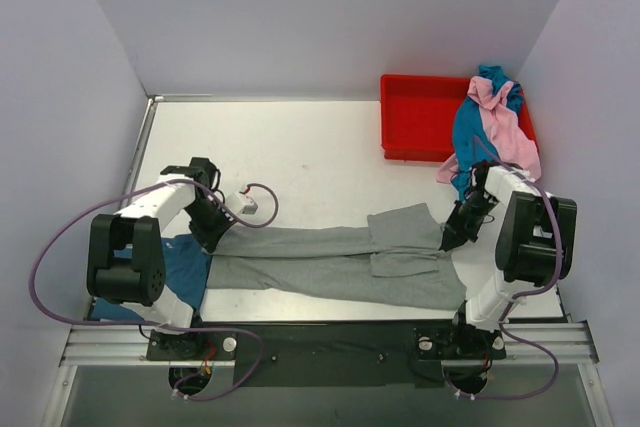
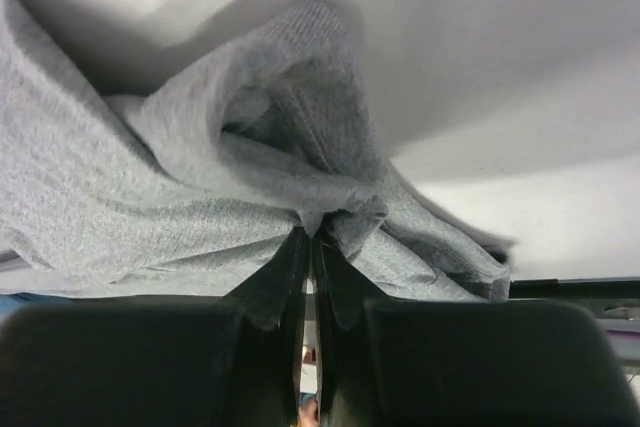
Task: Fold and stack the t-shirts
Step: Fold the other side of the tshirt into a rectangle
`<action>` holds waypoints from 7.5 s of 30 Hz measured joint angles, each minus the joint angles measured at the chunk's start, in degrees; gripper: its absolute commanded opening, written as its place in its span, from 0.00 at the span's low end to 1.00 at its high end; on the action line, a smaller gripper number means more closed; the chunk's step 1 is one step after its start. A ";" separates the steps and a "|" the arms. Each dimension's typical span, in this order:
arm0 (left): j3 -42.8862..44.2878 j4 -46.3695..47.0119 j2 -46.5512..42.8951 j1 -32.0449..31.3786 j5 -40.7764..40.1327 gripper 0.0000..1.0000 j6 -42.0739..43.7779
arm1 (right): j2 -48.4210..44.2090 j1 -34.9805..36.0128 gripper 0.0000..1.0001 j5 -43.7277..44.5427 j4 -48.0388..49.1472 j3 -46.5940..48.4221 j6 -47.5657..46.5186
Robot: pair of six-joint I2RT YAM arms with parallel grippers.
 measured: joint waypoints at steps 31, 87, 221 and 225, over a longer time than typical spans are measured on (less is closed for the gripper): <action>0.37 5.64 0.63 -5.86 -4.31 0.00 1.03 | 11.04 7.13 0.36 2.80 3.58 17.57 -6.62; 23.74 15.91 10.27 -5.60 -11.13 0.00 -9.40 | -10.58 1.73 0.00 -4.26 -11.74 27.80 -11.06; 45.79 24.11 34.53 -43.60 20.94 0.00 -52.43 | -11.63 3.56 0.00 -5.60 0.46 -2.34 -0.79; 41.90 27.52 34.14 -43.45 21.49 0.00 -53.68 | -11.65 3.56 0.00 -6.43 1.62 -3.52 -0.74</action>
